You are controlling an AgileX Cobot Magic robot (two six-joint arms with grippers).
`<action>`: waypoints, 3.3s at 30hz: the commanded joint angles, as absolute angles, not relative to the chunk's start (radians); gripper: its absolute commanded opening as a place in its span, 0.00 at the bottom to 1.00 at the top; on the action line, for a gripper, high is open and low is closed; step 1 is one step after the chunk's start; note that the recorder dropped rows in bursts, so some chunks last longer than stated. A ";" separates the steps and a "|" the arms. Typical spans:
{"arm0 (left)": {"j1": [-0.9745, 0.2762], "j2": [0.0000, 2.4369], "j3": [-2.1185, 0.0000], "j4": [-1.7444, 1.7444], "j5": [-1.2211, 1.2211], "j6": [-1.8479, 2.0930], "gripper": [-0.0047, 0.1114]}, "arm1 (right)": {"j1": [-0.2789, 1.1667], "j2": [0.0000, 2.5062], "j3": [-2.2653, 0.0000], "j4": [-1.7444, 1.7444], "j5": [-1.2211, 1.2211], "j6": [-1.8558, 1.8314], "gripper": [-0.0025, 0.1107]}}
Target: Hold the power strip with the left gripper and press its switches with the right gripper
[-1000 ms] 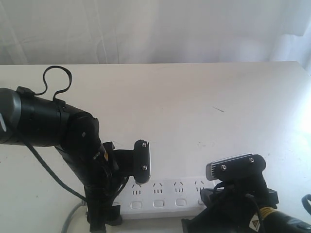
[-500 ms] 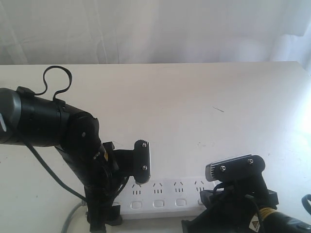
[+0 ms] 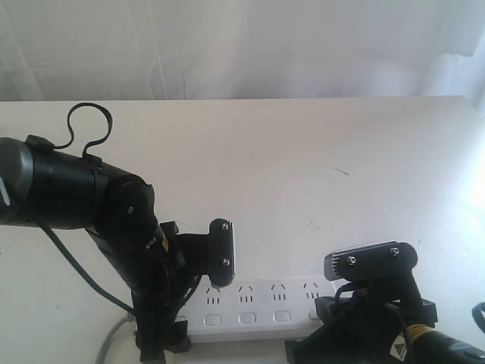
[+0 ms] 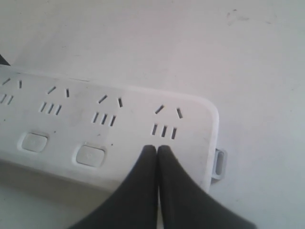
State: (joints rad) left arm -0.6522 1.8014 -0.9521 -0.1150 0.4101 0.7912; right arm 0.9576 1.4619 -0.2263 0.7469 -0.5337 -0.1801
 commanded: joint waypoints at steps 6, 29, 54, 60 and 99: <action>-0.651 1.858 -0.909 -0.047 0.516 0.806 0.04 | 0.956 1.498 -0.233 0.749 -0.537 -0.179 0.02; -0.651 1.858 -0.909 -0.047 0.505 0.806 0.04 | 0.956 1.601 -0.244 0.653 -0.478 -0.107 0.02; -0.651 1.858 -0.909 -0.047 0.512 0.803 0.04 | 0.956 1.603 -0.198 0.681 -0.416 -0.102 0.02; -0.651 1.858 -0.909 -0.047 0.510 0.803 0.04 | 0.956 1.648 -0.198 0.674 -0.414 -0.078 0.02; -0.649 1.848 -1.008 0.000 0.610 0.807 0.04 | 0.956 1.243 -0.169 0.656 -0.524 -0.160 0.02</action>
State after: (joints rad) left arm -0.6522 1.8162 -1.0210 -0.0554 0.5017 0.7970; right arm 0.9576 1.2774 -0.1744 0.5495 -0.5416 -0.0559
